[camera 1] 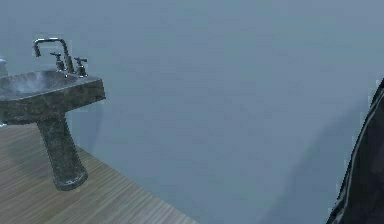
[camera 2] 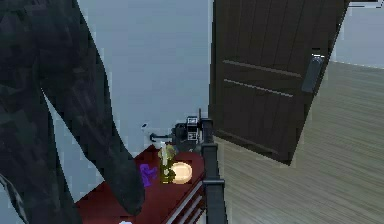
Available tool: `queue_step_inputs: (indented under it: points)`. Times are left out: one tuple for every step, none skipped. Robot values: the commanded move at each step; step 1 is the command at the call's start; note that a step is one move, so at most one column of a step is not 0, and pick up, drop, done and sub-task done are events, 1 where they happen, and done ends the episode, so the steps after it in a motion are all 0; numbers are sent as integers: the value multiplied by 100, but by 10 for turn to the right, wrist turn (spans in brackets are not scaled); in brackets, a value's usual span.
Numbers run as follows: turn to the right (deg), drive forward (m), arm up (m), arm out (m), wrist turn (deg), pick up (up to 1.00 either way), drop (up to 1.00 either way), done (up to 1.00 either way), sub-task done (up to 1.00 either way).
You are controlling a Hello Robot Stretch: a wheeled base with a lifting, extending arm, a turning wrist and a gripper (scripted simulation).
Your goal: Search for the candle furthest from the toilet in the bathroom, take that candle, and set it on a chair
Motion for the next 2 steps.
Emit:
queue_step_inputs:
  points:
    - [0,0,24,0,0,0,0,0,0]
    - [0,0,0,0,-450,0,0,0,0]
